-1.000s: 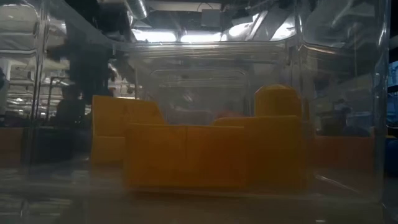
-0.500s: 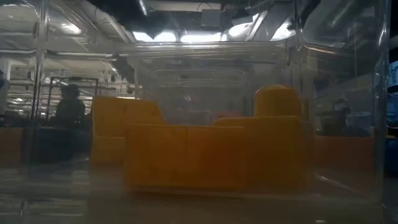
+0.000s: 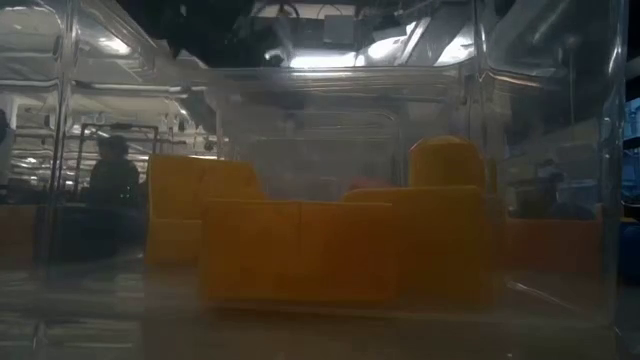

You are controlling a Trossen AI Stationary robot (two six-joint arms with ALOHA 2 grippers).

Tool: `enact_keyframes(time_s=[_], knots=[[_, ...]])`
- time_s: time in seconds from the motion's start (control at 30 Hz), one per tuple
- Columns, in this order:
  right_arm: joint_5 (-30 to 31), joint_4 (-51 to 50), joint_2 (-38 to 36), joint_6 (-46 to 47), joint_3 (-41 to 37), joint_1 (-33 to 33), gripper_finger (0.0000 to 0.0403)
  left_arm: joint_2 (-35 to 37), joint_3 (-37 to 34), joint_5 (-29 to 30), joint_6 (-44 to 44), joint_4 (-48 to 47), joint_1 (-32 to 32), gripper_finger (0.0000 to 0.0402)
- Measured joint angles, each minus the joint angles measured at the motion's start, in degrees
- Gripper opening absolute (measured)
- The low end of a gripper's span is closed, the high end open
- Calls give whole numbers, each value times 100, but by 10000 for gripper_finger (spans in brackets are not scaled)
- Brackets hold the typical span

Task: Sort blocks
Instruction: Put the blue game piece into the top transparent bin

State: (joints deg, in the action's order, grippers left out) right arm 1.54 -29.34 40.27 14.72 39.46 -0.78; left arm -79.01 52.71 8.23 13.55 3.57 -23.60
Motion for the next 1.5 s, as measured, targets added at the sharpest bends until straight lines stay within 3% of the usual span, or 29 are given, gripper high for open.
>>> enact_keyframes(time_s=[0.27,0.47,0.67,0.83,0.93,1.03,1.3,1.5], knots=[[-546,-2,0,27,0,0,81,-221,0,254,-526,35,29,222],[-982,2,70,566,0,0,86,-201,0,254,-603,36,29,235],[-1894,13,458,936,0,1,149,-199,0,255,-578,34,29,236],[-3008,11,942,1003,0,9,202,-199,0,254,-574,33,29,237],[-3753,6,1245,1711,0,11,213,-199,0,254,-574,33,29,237],[-4086,-10,1466,2518,0,33,212,-199,0,254,-577,31,29,237],[-3797,-533,1797,3344,0,718,190,-199,0,254,-628,11,29,237],[-2761,-647,1830,4415,0,1465,180,-196,0,254,-620,11,29,237]])
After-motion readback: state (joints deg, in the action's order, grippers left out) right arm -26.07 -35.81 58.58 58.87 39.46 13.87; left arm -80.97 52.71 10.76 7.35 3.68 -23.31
